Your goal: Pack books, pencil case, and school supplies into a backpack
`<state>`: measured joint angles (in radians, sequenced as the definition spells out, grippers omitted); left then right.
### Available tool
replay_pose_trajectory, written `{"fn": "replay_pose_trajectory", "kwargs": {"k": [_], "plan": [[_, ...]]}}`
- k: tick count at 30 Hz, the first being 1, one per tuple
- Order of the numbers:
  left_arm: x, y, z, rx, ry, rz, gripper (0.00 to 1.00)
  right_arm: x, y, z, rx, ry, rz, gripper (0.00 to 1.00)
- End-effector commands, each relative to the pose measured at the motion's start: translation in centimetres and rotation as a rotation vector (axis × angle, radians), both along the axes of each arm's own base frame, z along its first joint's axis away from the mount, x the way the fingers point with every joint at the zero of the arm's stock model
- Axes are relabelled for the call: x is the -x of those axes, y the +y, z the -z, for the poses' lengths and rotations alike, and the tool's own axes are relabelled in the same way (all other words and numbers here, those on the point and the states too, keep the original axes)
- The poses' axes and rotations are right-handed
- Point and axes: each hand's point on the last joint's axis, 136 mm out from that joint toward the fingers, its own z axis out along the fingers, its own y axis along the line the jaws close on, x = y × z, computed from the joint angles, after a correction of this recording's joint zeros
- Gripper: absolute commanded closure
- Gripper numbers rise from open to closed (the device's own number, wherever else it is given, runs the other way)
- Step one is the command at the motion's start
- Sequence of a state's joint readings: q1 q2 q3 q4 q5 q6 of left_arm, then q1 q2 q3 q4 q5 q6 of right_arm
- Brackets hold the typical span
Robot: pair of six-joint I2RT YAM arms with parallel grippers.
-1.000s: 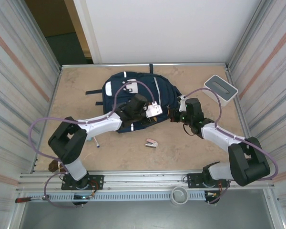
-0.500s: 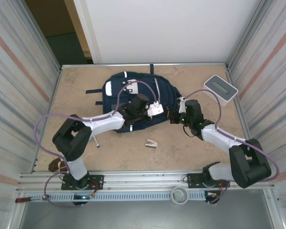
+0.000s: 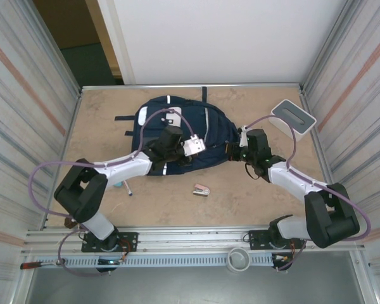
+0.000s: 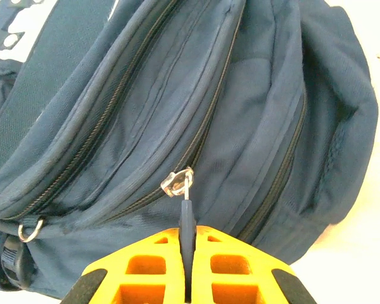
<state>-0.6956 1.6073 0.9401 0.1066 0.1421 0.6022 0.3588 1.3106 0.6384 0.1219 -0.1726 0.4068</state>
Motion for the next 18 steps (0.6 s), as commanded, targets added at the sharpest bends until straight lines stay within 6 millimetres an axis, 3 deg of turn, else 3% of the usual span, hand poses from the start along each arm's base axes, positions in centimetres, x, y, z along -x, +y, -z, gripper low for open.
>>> {"fn": "replay_pose_trajectory", "kwargs": {"k": [1,4,7,12,18], "plan": [[-1.4,4.0,-0.7,0.025,0.004,-0.138,1.00,-1.5,-1.2,-0.6,0.048,-0.025,0.064,1.00],[-1.8,5.9,-1.0,0.040,0.003,-0.181,0.96,-1.0,0.3,-0.7,0.021,-0.029,0.018,1.00],[-1.4,5.9,-1.6,0.053,-0.004,-0.169,0.81,-0.5,2.1,-1.4,-0.022,-0.054,-0.032,1.00],[-0.1,3.6,-3.0,0.055,-0.035,-0.106,0.55,0.1,4.5,-2.6,-0.069,-0.082,-0.095,1.00],[1.3,-0.6,-4.3,0.025,-0.104,-0.010,0.42,0.7,5.6,-3.7,-0.109,-0.098,-0.126,1.00]]}}
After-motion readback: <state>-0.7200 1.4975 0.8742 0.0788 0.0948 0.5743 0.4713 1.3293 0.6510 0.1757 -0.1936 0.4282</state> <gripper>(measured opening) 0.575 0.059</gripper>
